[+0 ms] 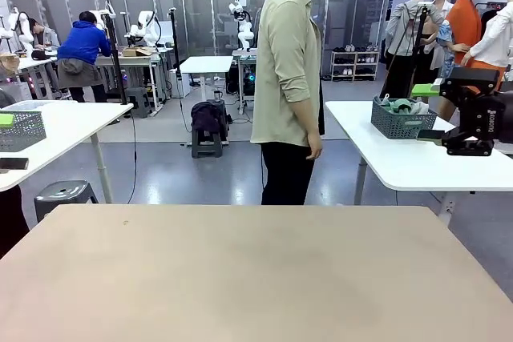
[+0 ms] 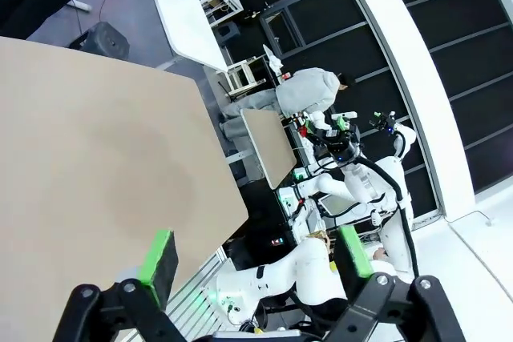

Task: Fold the towels and place them in the basket.
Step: When a person lays out a Towel with hook on the table, fold it in half twice.

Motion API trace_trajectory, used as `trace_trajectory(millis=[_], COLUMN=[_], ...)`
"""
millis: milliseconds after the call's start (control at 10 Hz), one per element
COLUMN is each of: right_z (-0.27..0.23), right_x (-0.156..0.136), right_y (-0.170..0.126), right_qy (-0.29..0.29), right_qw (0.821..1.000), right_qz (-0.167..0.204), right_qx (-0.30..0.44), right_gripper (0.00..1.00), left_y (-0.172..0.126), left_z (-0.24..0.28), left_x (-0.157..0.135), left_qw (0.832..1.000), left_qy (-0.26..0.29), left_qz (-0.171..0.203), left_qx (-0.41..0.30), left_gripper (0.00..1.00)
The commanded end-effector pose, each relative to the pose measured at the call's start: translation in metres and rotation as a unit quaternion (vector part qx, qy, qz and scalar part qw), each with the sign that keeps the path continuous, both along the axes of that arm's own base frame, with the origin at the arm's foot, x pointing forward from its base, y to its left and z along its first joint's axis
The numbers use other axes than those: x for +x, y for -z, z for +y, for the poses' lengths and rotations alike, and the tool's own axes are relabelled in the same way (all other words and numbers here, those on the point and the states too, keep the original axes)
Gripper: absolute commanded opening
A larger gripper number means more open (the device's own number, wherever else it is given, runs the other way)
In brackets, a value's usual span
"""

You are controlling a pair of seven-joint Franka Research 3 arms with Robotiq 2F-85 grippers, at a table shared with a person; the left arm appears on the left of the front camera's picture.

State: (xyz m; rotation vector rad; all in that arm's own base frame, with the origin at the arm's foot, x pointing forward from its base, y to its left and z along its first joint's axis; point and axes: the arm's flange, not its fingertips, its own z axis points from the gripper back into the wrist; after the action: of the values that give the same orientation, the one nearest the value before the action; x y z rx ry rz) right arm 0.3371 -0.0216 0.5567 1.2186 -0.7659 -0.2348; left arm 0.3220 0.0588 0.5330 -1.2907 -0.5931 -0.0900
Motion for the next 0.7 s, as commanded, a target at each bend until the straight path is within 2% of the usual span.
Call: trace_trajectory(millis=[0, 200, 300, 400, 600], right_z=[0.0, 0.0, -0.001, -0.024, -0.06], right_x=[0.0, 0.0, 0.0, 0.003, -0.003], right_y=[-0.003, -0.003, -0.003, -0.004, -0.009], right_qy=[0.006, 0.006, 0.003, -0.015, -0.052], right_qw=[1.0, 1.0, 1.0, 0.999, 0.993], right_qz=[-0.009, -0.009, 0.005, 0.041, 0.081], right_qx=[-0.008, -0.008, -0.001, 0.009, 0.064], right_gripper=[1.0, 1.0, 1.0, 1.0, 1.0], left_y=[-0.006, -0.002, -0.001, -0.003, -0.016], left_z=[-0.001, -0.001, 0.003, 0.017, 0.05], left_x=[0.001, -0.001, 0.007, 0.017, 0.031], left_qw=[1.0, 1.0, 0.999, 0.998, 0.997], left_qy=[0.004, 0.0, 0.023, 0.042, 0.057], left_qz=[-0.008, 0.0, 0.024, 0.046, 0.058], left_qx=[-0.004, 0.003, 0.01, 0.007, -0.003], left_gripper=[1.0, 1.0, 1.0, 1.0, 1.0])
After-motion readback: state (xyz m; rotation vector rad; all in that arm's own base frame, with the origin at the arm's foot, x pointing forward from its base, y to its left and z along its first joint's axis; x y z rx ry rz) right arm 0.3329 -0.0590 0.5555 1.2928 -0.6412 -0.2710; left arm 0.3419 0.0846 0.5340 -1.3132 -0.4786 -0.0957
